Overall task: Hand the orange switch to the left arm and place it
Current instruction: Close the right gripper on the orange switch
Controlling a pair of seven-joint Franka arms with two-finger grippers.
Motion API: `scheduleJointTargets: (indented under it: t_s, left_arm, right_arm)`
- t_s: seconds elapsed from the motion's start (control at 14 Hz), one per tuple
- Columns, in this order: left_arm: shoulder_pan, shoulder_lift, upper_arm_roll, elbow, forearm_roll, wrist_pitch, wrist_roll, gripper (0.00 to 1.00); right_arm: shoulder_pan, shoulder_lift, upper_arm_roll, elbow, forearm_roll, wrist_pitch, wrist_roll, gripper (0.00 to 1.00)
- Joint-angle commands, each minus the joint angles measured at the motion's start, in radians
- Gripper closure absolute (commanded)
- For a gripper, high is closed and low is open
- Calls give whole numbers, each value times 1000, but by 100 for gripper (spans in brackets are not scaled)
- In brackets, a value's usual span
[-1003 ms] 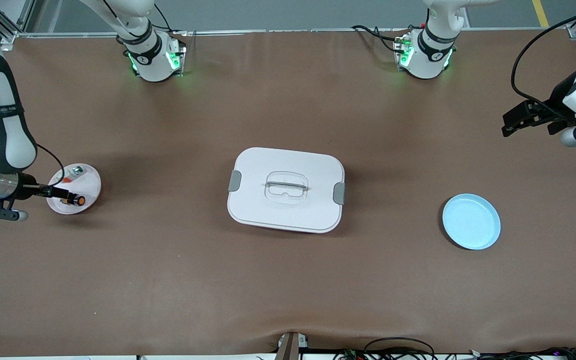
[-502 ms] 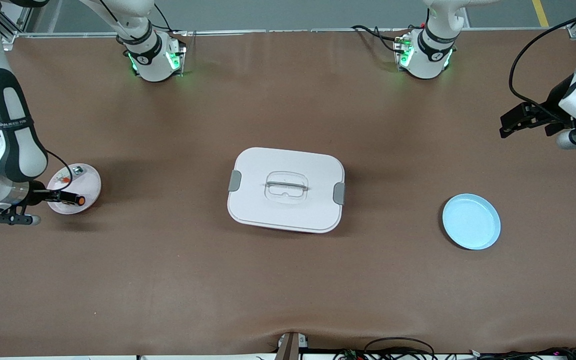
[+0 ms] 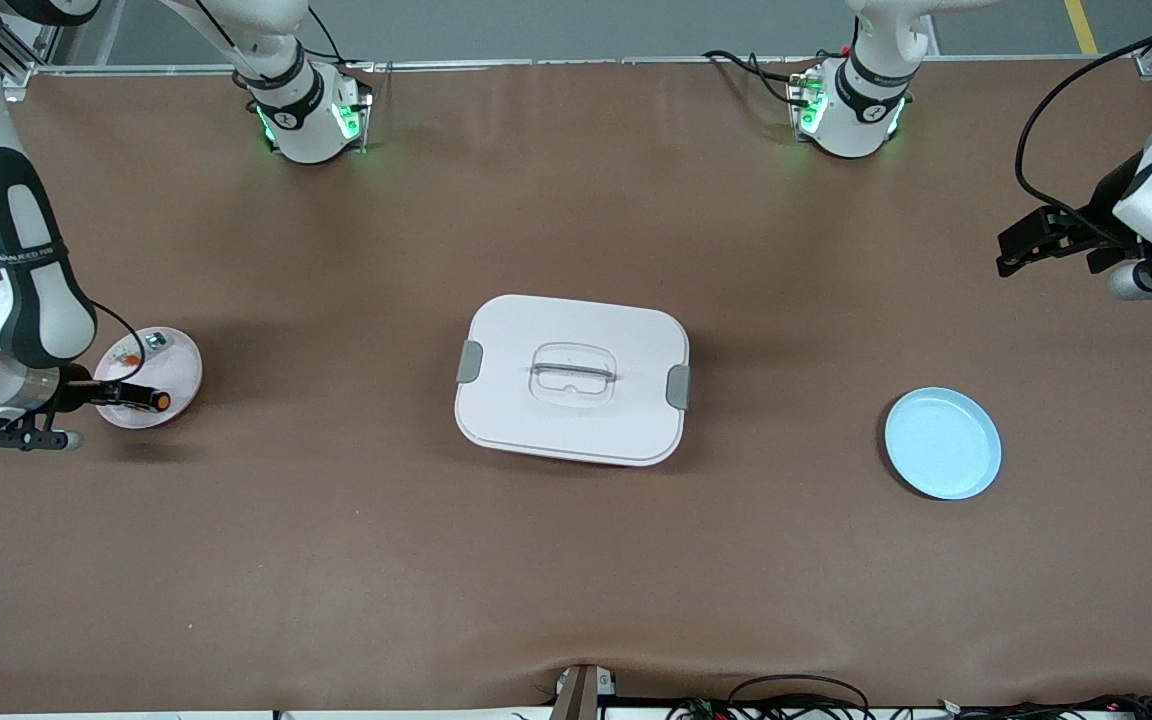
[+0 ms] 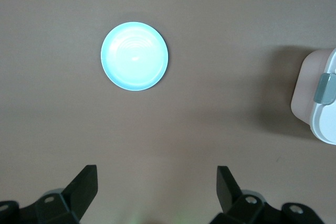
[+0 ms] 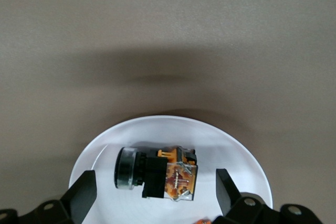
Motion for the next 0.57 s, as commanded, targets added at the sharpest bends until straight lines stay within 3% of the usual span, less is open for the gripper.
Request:
scheduleJointTargets:
  t_s: [0.0, 0.5]
  left_arm:
    - [-1, -1, -3, -4, 12, 11, 11, 0]
    - [-1, 1, -3, -4, 12, 14, 11, 0]
  right_arm:
    - [-35, 21, 16, 20, 8, -2, -2, 0]
    - [-18, 29, 16, 13, 14, -7, 145, 0]
